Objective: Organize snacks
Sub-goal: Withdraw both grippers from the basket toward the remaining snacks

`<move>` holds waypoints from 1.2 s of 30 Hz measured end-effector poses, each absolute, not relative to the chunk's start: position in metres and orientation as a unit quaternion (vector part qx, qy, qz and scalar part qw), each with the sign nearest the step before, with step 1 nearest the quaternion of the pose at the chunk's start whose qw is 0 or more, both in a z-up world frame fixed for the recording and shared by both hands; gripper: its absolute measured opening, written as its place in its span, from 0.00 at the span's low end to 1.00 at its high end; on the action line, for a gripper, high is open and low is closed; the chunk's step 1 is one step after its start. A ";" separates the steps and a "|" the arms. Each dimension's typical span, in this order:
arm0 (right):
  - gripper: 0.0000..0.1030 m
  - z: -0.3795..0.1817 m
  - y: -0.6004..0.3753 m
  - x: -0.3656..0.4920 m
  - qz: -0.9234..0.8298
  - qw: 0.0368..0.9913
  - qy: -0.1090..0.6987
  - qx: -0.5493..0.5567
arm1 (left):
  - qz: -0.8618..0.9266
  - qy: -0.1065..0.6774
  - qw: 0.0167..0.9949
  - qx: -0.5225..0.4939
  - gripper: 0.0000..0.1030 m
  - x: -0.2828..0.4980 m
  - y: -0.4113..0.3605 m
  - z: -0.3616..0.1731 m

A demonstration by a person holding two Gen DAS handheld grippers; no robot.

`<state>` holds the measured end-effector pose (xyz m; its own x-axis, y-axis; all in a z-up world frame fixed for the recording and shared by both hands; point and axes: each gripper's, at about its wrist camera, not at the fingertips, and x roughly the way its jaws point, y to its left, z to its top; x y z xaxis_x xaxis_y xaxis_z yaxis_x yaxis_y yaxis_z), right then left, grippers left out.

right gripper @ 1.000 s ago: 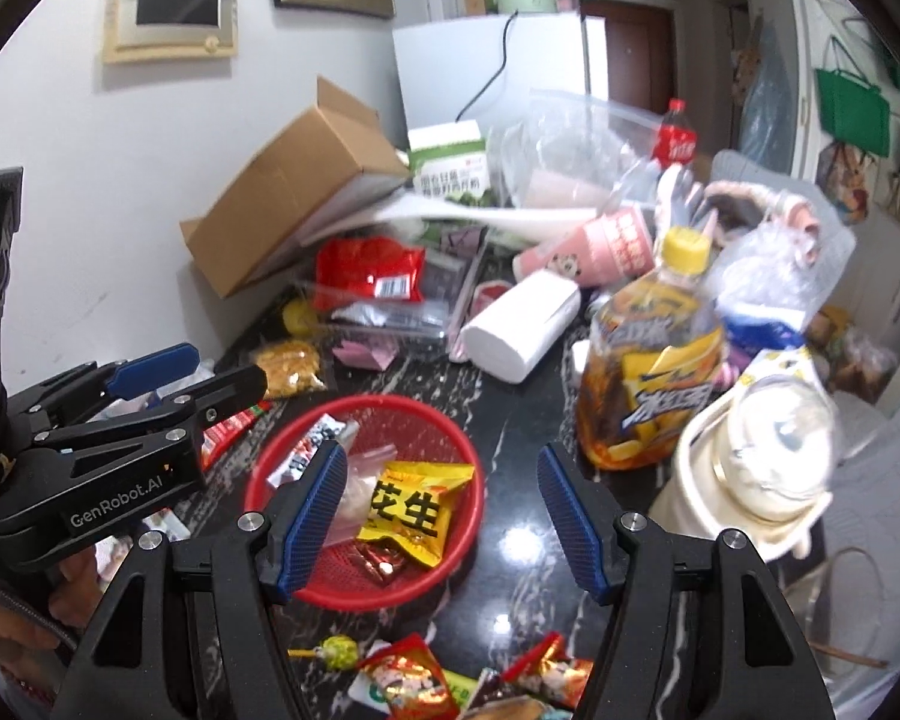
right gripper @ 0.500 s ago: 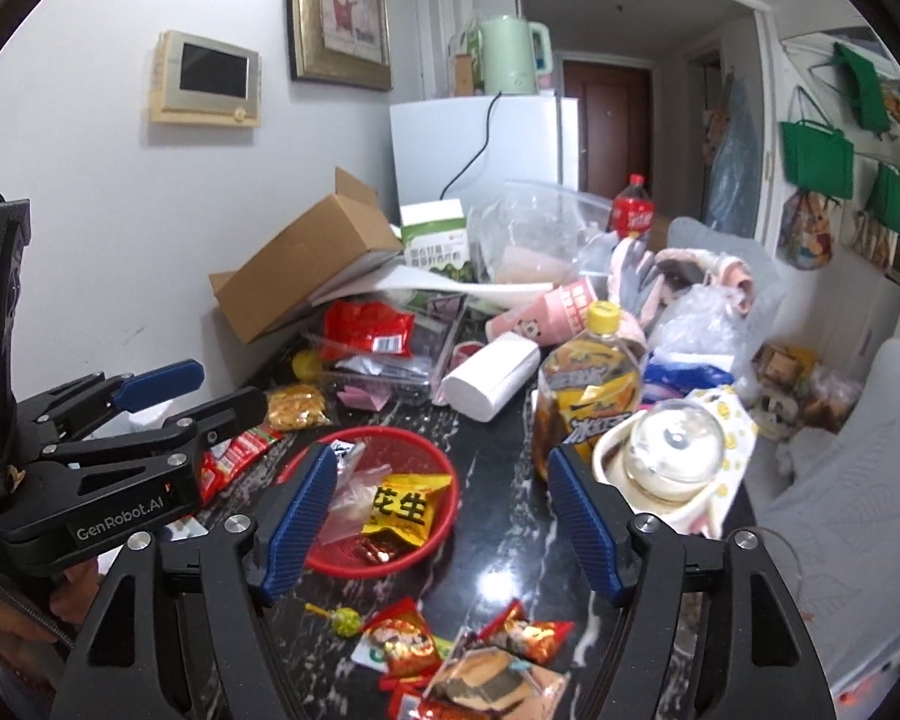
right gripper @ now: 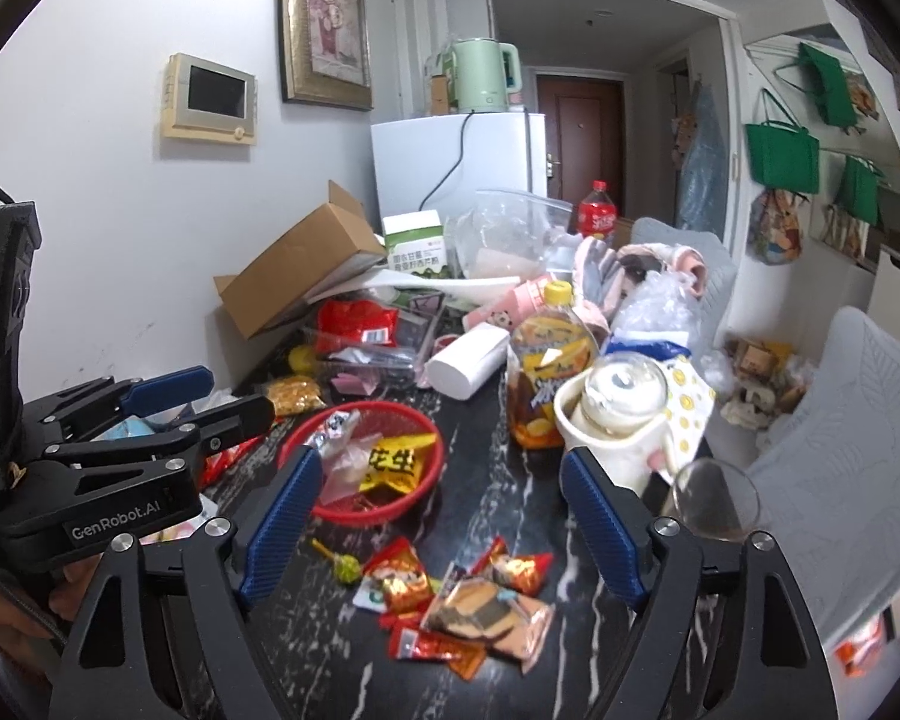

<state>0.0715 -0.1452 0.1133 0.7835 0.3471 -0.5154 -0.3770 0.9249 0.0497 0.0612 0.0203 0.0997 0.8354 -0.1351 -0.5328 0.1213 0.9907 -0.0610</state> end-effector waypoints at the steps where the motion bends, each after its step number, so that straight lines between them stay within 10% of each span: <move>1: 0.81 0.111 -0.147 0.069 0.191 0.944 0.269 -0.026 | -0.069 0.281 0.957 -0.012 0.56 0.060 0.019 0.098; 36: 0.81 -0.024 -0.179 0.062 0.153 0.894 0.421 0.027 | -0.104 0.403 0.909 -0.040 0.56 0.052 0.006 -0.027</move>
